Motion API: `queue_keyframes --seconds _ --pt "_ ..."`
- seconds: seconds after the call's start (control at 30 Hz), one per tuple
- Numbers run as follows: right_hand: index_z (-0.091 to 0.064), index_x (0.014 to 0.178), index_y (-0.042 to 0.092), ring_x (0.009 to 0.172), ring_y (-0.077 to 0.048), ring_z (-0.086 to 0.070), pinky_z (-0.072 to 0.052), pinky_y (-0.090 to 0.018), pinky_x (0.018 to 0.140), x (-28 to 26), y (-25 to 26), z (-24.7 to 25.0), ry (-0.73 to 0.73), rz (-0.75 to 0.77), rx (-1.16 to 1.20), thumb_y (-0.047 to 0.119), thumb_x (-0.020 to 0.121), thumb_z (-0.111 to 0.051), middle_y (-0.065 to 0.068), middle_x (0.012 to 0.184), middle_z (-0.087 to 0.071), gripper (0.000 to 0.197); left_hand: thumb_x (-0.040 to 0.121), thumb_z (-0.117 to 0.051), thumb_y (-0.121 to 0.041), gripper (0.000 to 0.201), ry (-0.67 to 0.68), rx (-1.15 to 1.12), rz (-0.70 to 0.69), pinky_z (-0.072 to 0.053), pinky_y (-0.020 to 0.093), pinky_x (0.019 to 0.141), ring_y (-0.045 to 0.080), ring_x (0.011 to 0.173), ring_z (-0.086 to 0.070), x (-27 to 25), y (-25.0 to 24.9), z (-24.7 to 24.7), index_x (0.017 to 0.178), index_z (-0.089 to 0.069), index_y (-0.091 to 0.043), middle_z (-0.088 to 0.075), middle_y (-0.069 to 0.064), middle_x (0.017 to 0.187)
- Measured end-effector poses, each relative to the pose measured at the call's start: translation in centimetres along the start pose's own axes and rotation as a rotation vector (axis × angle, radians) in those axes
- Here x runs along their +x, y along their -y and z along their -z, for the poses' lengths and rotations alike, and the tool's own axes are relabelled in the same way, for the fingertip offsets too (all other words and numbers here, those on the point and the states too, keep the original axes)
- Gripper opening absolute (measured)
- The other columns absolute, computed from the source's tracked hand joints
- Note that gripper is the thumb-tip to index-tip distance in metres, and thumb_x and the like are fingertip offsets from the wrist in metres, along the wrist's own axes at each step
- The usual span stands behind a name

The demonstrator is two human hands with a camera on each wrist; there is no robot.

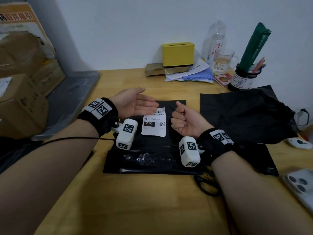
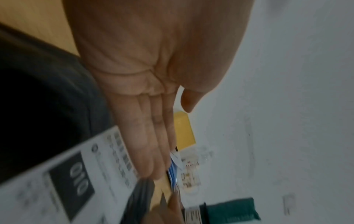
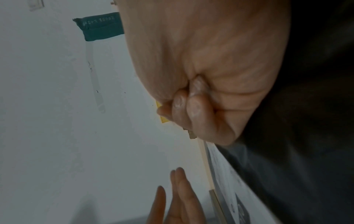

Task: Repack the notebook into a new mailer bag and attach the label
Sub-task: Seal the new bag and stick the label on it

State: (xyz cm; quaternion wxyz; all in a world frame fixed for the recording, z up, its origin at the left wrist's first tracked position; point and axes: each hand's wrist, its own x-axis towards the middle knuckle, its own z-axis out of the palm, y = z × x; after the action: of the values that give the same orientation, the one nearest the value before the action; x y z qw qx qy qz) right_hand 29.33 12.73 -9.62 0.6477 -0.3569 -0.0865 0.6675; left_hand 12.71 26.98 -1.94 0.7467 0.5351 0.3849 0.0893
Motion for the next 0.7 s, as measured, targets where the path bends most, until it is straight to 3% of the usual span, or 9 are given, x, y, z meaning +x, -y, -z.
queue_keyframes --seconds 0.1,0.17,0.3,0.53,0.7 --pt "-0.046 0.050 0.020 0.035 -0.009 -0.020 -0.020 -0.019 0.034 0.2 0.0 0.0 0.008 0.011 0.015 0.041 0.107 -0.041 0.006 0.044 -0.025 0.061 0.105 -0.037 -0.046 0.059 0.124 0.144 0.126 -0.060 0.039 0.086 0.032 0.104 -0.071 0.0 0.7 -2.3 0.122 -0.060 0.005 -0.071 0.023 0.115" --pt "-0.046 0.049 0.020 0.033 -0.009 -0.021 -0.023 -0.020 0.033 0.2 0.2 0.2 0.019 0.014 0.056 0.041 0.107 -0.039 0.005 0.043 -0.025 0.063 0.104 -0.039 -0.047 0.062 0.119 0.193 0.188 -0.059 0.037 0.087 0.030 0.104 -0.071 0.5 1.2 -3.0 0.129 -0.057 0.008 -0.071 0.023 0.116" --pt "-0.045 0.049 0.019 0.032 -0.010 -0.023 -0.024 -0.021 0.035 0.3 0.4 0.6 0.032 0.000 0.145 0.040 0.107 -0.040 0.005 0.042 -0.027 0.061 0.100 -0.037 -0.059 0.077 0.121 0.047 0.231 -0.062 0.040 0.079 0.032 0.097 -0.073 1.9 1.5 -3.0 0.127 -0.056 0.011 -0.070 0.025 0.116" --pt "-0.046 0.050 0.019 0.033 -0.010 -0.024 -0.023 -0.023 0.038 0.4 0.4 0.8 0.041 -0.010 0.140 0.039 0.107 -0.040 0.005 0.043 -0.029 0.061 0.094 -0.042 -0.068 0.091 0.018 -0.204 0.146 -0.060 0.044 0.084 0.036 0.106 -0.069 3.9 0.8 -2.6 0.131 -0.048 0.015 -0.068 0.030 0.115" --pt "-0.048 0.050 0.020 0.034 -0.009 -0.024 -0.020 -0.022 0.041 0.4 0.3 1.0 0.047 -0.014 0.128 0.040 0.107 -0.040 0.006 0.043 -0.030 0.060 0.091 -0.044 -0.070 0.094 -0.067 -0.241 0.043 -0.062 0.041 0.079 0.035 0.104 -0.070 4.9 0.8 -1.9 0.131 -0.048 0.015 -0.068 0.029 0.117"
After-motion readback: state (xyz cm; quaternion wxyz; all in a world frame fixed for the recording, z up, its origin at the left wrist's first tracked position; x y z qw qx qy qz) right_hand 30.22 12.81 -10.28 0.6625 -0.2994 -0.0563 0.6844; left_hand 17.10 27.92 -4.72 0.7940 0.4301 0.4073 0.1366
